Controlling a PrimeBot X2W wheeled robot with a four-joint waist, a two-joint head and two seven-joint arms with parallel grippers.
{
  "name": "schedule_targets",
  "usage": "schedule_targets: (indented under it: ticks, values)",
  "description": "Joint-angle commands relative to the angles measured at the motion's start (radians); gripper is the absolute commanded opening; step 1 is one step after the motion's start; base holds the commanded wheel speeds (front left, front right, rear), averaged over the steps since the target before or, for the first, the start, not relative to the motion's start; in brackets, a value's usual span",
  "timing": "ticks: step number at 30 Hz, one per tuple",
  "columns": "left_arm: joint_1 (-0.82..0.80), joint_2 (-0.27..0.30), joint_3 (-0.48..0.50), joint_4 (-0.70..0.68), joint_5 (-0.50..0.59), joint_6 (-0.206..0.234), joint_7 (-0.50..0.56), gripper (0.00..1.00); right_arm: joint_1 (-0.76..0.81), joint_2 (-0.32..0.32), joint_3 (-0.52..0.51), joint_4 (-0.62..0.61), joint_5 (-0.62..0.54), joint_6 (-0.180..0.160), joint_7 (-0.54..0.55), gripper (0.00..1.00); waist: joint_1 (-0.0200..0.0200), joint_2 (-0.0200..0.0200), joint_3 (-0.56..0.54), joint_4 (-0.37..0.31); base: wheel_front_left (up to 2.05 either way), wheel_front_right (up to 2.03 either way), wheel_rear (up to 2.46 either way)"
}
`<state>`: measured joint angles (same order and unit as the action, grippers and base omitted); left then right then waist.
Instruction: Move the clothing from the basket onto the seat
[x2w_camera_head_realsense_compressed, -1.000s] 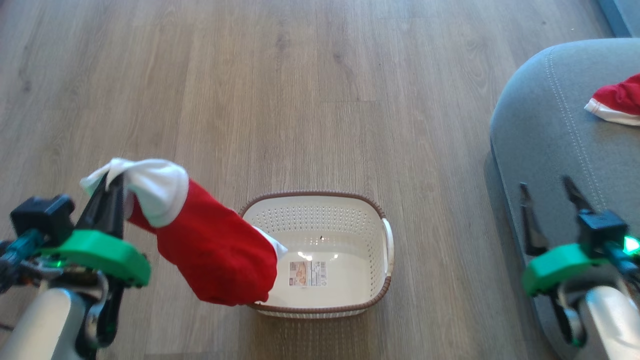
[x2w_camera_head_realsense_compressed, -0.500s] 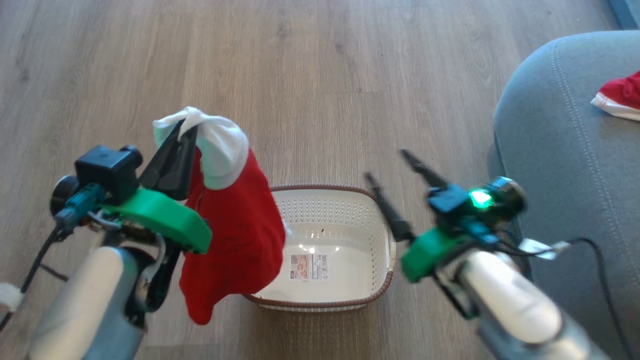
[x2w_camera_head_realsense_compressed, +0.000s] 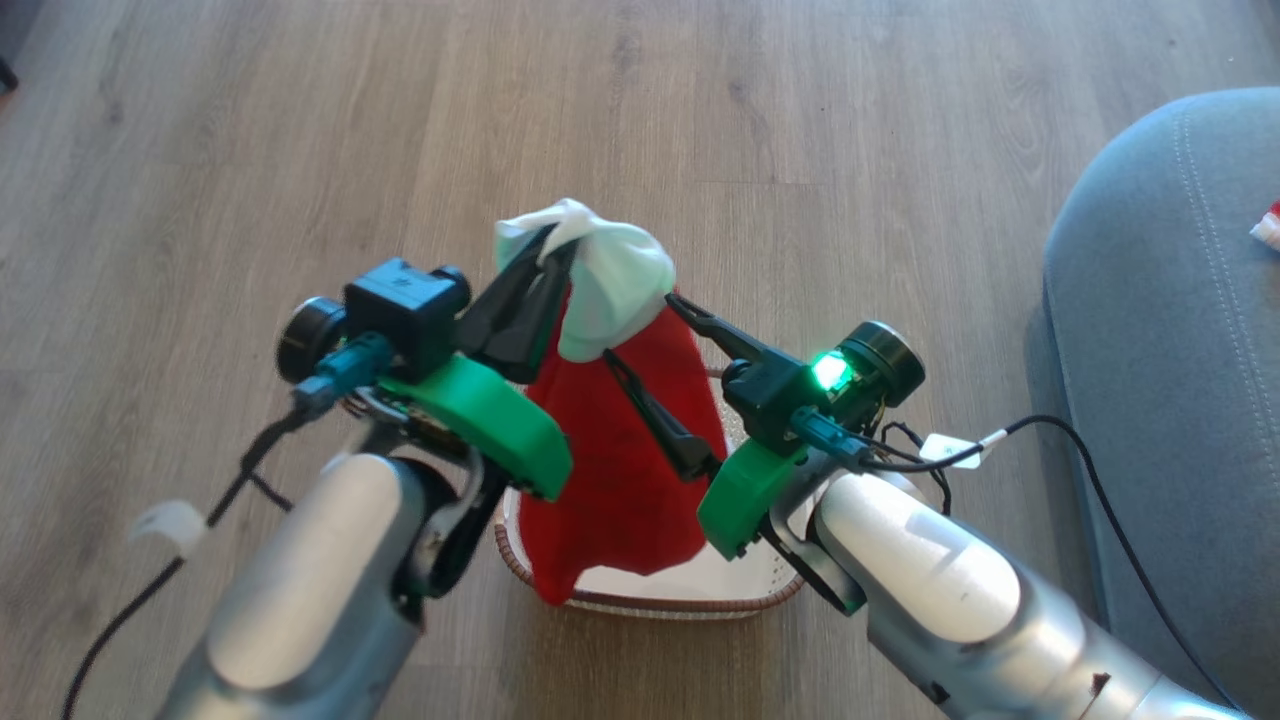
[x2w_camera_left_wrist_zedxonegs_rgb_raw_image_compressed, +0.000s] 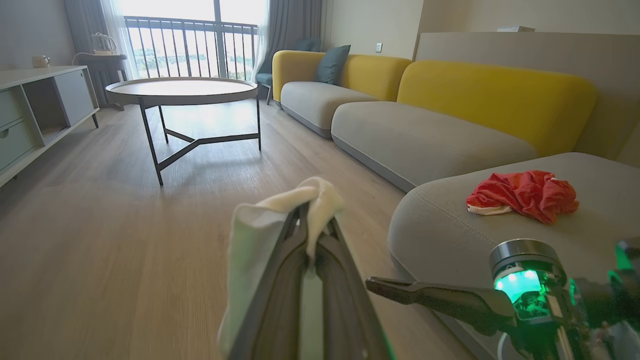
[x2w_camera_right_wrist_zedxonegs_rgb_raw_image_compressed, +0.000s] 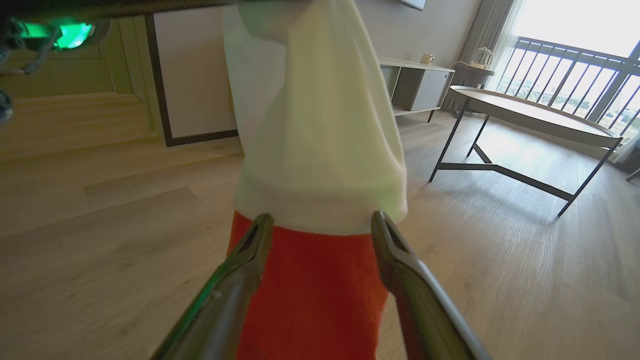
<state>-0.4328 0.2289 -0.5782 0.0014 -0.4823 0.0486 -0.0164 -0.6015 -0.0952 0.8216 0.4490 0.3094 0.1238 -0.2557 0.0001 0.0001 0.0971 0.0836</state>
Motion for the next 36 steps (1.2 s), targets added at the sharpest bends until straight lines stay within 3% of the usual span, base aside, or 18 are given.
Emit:
schedule_targets:
  ticks: [1, 10, 22, 23, 24, 25, 26, 34, 36]
  values:
    - [-0.071, -0.005, 0.023, -0.023, 0.010, -0.009, -0.009, 0.00, -0.030, 0.031, -0.004, -0.026, 0.009, 0.007, -0.006, 1.00, -0.0001, -0.0001, -0.002, 0.006, 0.00, 0.00, 0.00]
    - [-0.089, -0.062, -0.055, -0.021, 0.012, -0.032, 0.012, 0.00, -0.018, 0.036, -0.047, -0.021, -0.005, 0.007, -0.006, 1.00, -0.0001, -0.0001, -0.008, 0.018, 0.00, 0.00, 0.00]
    - [-0.080, -0.065, -0.081, -0.029, 0.005, -0.031, 0.030, 0.00, 0.001, 0.042, -0.108, -0.024, -0.055, 0.007, -0.006, 1.00, -0.0001, -0.0001, -0.008, 0.005, 0.00, 0.00, 0.00]
    - [-0.080, -0.067, -0.083, -0.031, 0.003, -0.030, 0.032, 0.00, 0.002, 0.043, -0.109, -0.020, -0.057, 0.007, -0.006, 0.78, -0.0001, -0.0001, -0.007, 0.004, 0.00, 0.00, 0.00]
    - [-0.080, -0.068, -0.084, -0.032, 0.003, -0.030, 0.033, 0.00, 0.003, 0.043, -0.110, -0.017, -0.057, 0.007, -0.006, 0.44, -0.0001, -0.0001, -0.006, 0.003, 0.00, 0.00, 0.00]
    - [-0.081, -0.068, -0.085, -0.034, 0.002, -0.030, 0.034, 0.00, 0.003, 0.043, -0.110, -0.012, -0.057, 0.007, -0.006, 0.16, -0.0001, -0.0001, -0.005, 0.002, 0.00, 0.00, 0.00]
    - [-0.081, -0.069, -0.086, -0.035, 0.000, -0.029, 0.034, 0.00, 0.004, 0.043, -0.108, -0.008, -0.056, 0.007, -0.006, 0.00, -0.0001, -0.0001, -0.005, 0.001, 0.00, 0.00, 0.00]
    - [-0.077, -0.059, -0.077, -0.027, -0.005, -0.022, 0.025, 0.00, -0.001, 0.044, -0.111, 0.008, -0.036, 0.007, -0.006, 0.00, -0.0001, -0.0001, -0.001, -0.013, 0.00, 0.00, 0.00]
    - [-0.073, -0.057, -0.075, -0.020, -0.008, -0.019, 0.021, 0.15, -0.003, 0.041, -0.118, 0.008, -0.033, 0.007, -0.006, 0.00, -0.0001, -0.0001, -0.001, -0.018, 0.00, 0.00, 0.00]
